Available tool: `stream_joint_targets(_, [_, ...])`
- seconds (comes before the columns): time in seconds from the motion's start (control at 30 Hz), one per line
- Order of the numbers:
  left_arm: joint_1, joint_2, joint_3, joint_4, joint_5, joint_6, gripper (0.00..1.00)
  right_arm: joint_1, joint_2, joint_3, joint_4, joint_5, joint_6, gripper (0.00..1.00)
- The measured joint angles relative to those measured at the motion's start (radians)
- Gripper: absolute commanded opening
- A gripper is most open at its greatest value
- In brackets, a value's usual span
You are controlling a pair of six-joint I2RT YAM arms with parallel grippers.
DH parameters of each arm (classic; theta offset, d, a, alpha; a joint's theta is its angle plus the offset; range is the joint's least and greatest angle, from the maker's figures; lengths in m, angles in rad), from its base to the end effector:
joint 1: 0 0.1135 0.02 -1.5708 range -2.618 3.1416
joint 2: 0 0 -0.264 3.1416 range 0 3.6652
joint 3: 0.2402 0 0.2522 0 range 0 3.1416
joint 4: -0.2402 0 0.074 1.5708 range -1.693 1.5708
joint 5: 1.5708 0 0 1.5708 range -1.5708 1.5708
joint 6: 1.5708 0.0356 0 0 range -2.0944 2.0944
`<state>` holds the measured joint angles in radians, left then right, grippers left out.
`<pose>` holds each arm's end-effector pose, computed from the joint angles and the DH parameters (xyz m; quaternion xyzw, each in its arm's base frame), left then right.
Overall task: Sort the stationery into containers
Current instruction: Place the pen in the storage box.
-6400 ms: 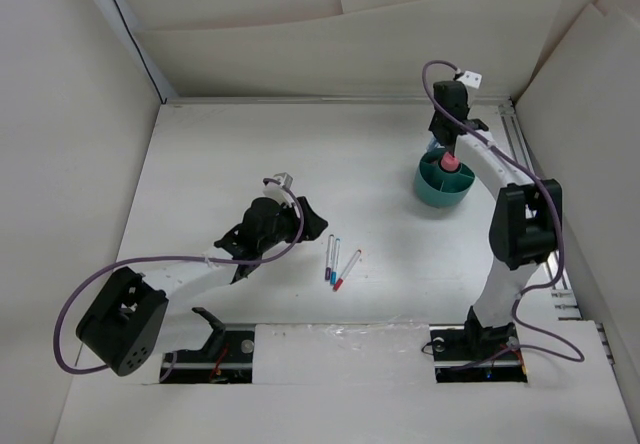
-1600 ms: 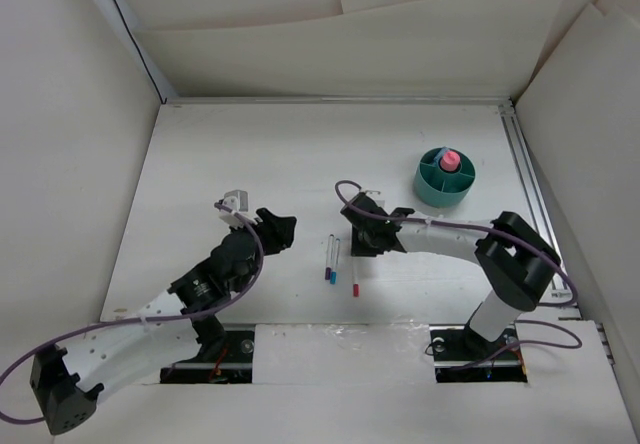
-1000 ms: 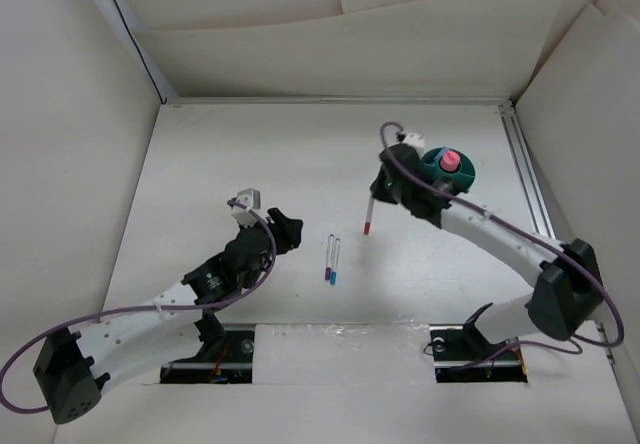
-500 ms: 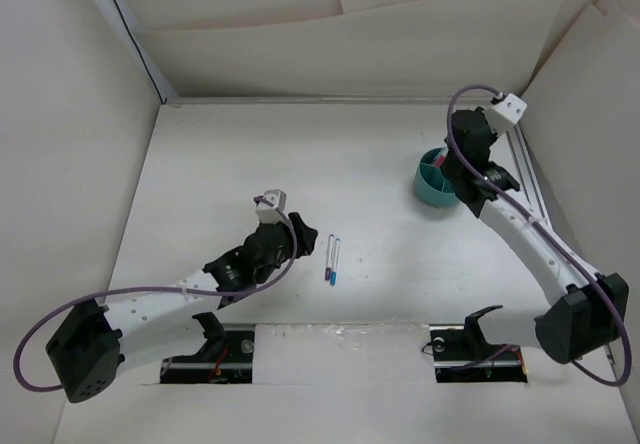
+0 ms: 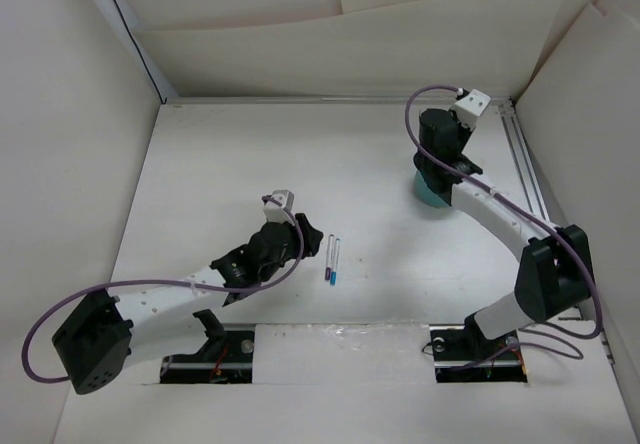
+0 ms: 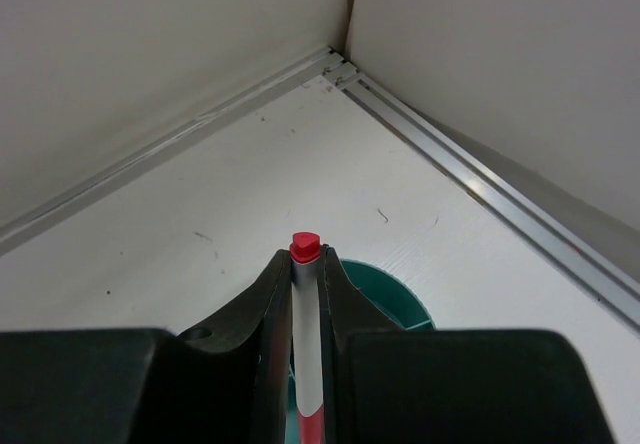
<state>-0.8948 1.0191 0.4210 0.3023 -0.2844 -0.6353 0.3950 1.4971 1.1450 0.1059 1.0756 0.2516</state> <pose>0.1463 -0.1664 0.2185 0.0193 0.7997 -0.3259 0.5039 0.3253 0.1017 0.3265 0.2657 0.6981 -0.2152 0.6291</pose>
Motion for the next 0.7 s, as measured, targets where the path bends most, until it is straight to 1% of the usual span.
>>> stream_joint_targets(0.23, [0.0,0.022,0.004,0.016,0.024,0.003,0.41,0.033,0.056,-0.003,0.093,0.039,-0.074,0.0])
stream_joint_targets(0.4, [0.0,0.027,0.007,0.016,0.03,0.003,0.41,0.052,0.116,-0.01,0.108,0.053,-0.098,0.0])
stream_joint_targets(0.7, [0.0,0.025,0.008,0.016,0.031,0.003,0.41,0.063,0.169,-0.015,0.137,0.089,-0.122,0.0])
